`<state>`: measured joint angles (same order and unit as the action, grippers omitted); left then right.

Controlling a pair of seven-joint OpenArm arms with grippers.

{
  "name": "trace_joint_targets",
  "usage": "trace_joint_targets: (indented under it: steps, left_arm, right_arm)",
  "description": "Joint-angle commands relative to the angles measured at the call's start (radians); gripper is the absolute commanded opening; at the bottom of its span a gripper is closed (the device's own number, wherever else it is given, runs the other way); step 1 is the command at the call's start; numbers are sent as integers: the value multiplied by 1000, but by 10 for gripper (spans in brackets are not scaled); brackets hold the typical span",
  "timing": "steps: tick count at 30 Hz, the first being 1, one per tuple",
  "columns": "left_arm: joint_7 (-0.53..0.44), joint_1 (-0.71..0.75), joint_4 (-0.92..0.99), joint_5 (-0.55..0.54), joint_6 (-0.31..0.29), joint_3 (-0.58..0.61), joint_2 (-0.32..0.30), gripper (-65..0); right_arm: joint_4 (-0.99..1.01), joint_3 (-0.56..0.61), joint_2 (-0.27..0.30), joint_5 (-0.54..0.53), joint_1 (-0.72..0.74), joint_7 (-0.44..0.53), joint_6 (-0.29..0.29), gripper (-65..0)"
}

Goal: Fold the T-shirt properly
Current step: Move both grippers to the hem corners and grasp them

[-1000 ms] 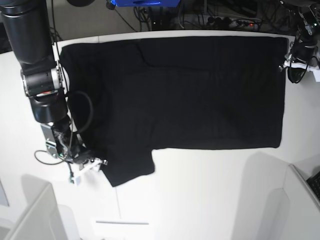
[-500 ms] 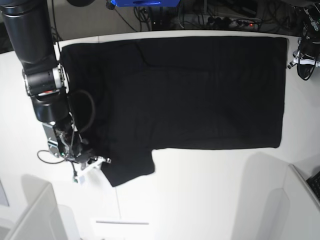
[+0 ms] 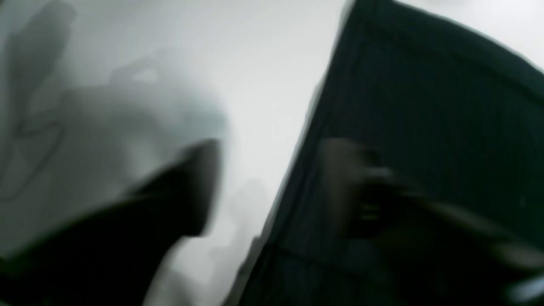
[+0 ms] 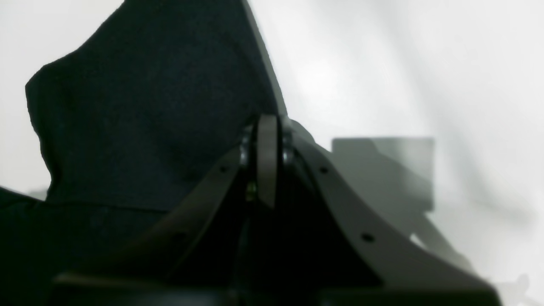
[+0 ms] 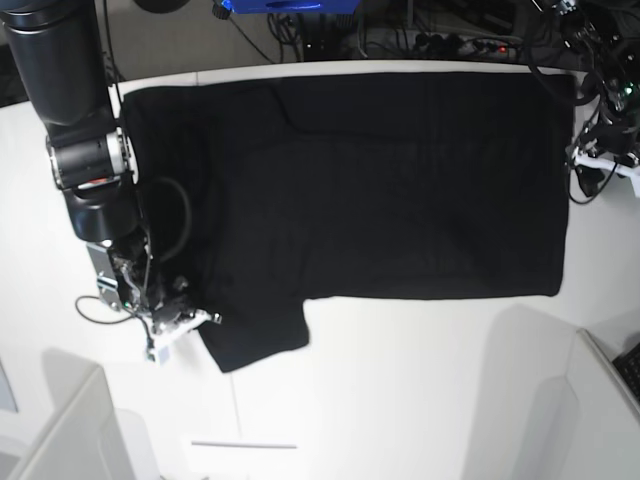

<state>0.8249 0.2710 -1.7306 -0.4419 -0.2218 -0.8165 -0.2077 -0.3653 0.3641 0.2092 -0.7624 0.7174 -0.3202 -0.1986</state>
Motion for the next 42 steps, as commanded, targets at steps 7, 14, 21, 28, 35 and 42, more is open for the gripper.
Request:
trace_joint_targets:
  steps: [7,14,21,28,35,42]
  left_arm:
    - [-22,-203,215,-2,-1,46,-105,-12]
    - [-23,-384,430,-2,-1,162,-181,-12]
    - [-29,-560,651,-2,0,279,-229,-12]
    - [-108,-709,863,-2,2,392,-243,-12]
    - [-207,-790,1030,-2,5,543,-243,-12]
    - [-253,-817,1101,-2,5,581,-243,-13]
  right_arm:
    - [-8,-1,8,5,32,-10,9,-650]
    - [-8,0,9,5,32,-10,9,-650]
    - [-8,0,12,5,32,-10,9,-650]
    - [-8,0,16,5,32,-10,9,-650]
    - [-8,0,16,5,32,-10,9,-650]
    - [-8,0,17,5,32,-10,9,-650]
